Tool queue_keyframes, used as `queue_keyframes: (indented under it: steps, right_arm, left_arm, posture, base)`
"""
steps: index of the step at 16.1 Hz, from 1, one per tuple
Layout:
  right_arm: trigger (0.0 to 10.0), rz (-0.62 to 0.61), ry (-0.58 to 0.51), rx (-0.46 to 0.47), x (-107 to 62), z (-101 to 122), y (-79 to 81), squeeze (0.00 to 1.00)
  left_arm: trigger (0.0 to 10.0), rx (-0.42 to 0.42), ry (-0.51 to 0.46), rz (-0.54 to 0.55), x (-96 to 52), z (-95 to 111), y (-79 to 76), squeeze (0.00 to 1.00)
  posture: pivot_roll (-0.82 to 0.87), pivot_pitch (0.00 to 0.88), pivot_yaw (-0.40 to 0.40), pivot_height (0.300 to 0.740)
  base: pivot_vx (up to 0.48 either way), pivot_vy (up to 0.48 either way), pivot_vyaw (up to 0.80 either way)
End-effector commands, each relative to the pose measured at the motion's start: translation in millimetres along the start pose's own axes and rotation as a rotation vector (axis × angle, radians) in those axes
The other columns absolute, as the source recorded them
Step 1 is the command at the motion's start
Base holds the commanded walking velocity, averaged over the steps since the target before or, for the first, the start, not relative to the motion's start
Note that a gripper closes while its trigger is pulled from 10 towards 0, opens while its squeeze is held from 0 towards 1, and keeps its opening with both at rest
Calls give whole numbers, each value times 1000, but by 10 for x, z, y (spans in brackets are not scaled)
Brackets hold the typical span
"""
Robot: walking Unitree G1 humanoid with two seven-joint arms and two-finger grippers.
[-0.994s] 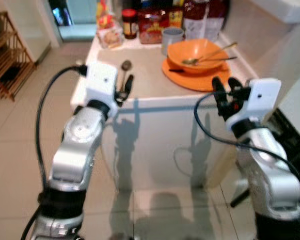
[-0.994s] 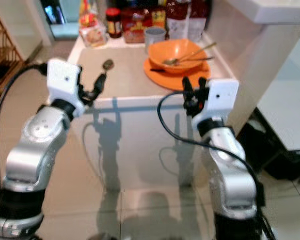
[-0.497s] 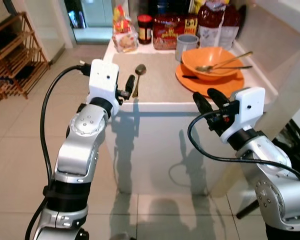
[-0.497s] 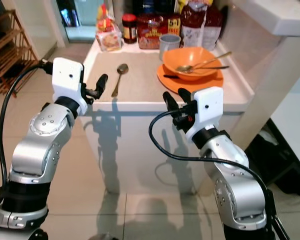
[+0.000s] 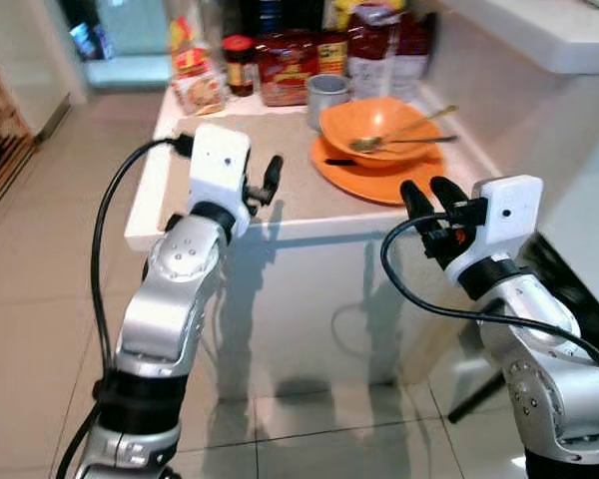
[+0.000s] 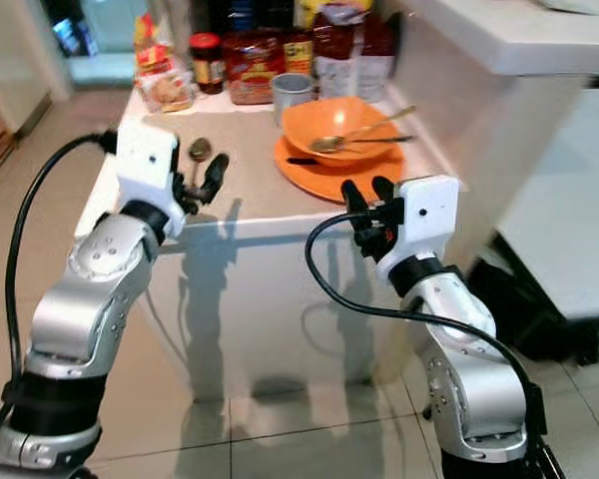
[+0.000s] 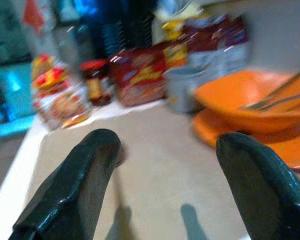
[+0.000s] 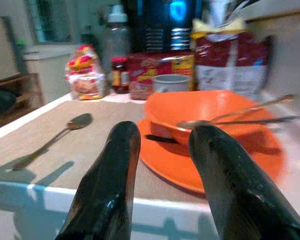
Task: Setting the table
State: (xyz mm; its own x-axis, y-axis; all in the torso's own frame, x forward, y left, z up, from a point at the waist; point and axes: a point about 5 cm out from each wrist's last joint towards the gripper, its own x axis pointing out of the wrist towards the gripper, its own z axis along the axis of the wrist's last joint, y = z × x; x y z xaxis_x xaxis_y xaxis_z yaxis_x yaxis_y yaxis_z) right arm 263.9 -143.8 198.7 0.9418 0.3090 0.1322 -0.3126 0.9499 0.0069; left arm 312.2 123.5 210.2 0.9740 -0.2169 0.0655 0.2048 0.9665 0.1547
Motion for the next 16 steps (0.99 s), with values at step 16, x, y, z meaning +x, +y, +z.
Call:
queue_keyframes:
  steps: [16]
  right_arm:
    - [10000,344,21,26,-185,112,221,0]
  left_arm:
    - [10000,-21,126,22,140,-44,108,298]
  posture:
    - [-3,21,-6,740]
  base:
    - [287,0,0]
